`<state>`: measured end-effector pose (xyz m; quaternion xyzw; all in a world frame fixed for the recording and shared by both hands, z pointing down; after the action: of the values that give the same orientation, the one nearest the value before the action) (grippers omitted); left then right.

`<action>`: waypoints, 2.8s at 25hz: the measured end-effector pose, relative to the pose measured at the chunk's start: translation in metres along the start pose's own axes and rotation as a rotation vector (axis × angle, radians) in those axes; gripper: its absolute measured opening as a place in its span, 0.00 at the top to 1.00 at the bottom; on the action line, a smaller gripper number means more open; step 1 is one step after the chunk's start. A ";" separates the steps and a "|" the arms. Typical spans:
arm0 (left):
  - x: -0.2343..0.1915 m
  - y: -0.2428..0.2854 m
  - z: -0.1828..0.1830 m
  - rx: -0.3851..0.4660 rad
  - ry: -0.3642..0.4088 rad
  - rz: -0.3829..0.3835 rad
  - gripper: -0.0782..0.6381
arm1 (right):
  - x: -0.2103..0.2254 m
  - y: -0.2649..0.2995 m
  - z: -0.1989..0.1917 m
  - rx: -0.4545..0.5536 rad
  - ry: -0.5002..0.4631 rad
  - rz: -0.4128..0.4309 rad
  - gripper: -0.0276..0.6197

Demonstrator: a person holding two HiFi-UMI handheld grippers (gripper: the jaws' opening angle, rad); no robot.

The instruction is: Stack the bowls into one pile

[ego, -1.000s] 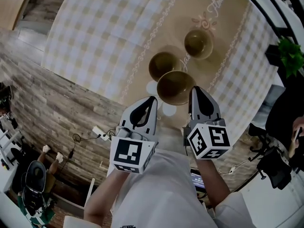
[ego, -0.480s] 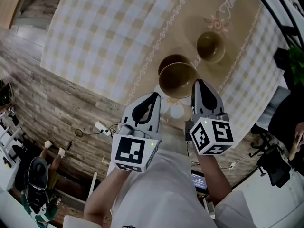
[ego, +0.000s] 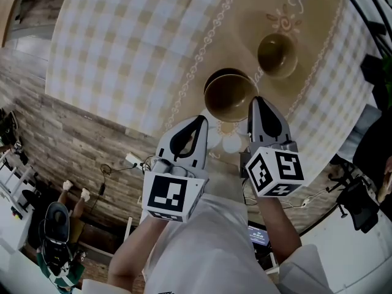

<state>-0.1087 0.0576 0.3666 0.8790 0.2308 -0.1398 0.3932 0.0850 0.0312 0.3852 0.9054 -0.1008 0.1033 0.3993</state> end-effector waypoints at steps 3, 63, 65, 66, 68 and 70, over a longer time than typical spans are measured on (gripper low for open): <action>-0.002 0.005 -0.003 -0.010 -0.001 -0.002 0.86 | 0.003 0.004 -0.005 -0.005 0.016 -0.006 0.90; 0.193 -0.116 -0.006 0.179 0.126 0.020 0.86 | 0.065 -0.238 -0.015 0.253 -0.038 0.040 0.90; 0.190 -0.120 -0.001 0.194 0.128 0.038 0.86 | 0.063 -0.237 -0.011 0.255 -0.047 0.053 0.90; 0.190 -0.120 0.002 0.202 0.125 0.050 0.86 | 0.065 -0.237 -0.010 0.254 -0.053 0.062 0.90; 0.194 -0.122 0.004 0.217 0.113 0.077 0.86 | 0.072 -0.239 -0.008 0.251 -0.062 0.083 0.90; 0.200 -0.128 0.001 0.239 0.100 0.103 0.86 | 0.077 -0.243 -0.010 0.250 -0.064 0.111 0.90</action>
<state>-0.0044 0.1904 0.2003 0.9361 0.1863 -0.1019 0.2802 0.2222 0.1918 0.2419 0.9440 -0.1499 0.1078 0.2735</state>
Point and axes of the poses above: the fingertips, and each gripper's own axes: y forward along the fingers, x to its right, z out of its top, the point moved 10 cm from there along -y, backward along the fingers, and after that the axes turned 3 degrees about x, right-handed, at the moved point
